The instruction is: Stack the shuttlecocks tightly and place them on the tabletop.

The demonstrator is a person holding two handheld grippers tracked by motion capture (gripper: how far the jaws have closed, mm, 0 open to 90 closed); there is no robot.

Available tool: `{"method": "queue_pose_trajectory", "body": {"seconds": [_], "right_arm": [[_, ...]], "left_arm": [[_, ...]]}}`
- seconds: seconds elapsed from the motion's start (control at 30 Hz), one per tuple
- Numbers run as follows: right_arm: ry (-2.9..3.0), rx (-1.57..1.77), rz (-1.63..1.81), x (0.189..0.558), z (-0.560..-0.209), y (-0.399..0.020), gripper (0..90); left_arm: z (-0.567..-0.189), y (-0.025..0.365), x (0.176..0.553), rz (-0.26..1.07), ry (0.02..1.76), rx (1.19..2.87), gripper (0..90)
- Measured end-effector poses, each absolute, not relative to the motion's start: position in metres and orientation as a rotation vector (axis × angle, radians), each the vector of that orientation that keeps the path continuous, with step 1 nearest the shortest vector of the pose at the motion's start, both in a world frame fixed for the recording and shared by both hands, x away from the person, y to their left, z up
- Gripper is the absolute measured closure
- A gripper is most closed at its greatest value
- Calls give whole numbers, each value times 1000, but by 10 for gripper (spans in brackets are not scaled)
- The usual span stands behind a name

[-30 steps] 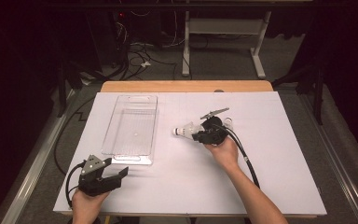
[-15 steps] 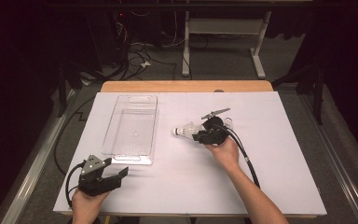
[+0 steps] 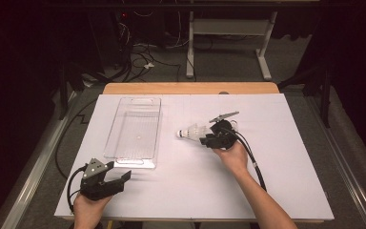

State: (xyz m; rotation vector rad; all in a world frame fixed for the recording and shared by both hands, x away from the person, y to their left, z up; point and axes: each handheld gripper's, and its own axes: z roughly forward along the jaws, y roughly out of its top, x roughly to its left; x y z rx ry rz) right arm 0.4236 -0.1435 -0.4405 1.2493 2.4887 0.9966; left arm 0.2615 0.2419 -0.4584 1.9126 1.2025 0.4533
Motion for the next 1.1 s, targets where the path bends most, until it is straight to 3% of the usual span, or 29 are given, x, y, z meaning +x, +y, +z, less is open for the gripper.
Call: {"method": "queue_pose_trajectory", "body": {"seconds": [1.1], "right_arm": [[2477,1192,980,411,-432,-150,637]], "left_arm": [[-458,241,261,450,1196,1917,266]]}}
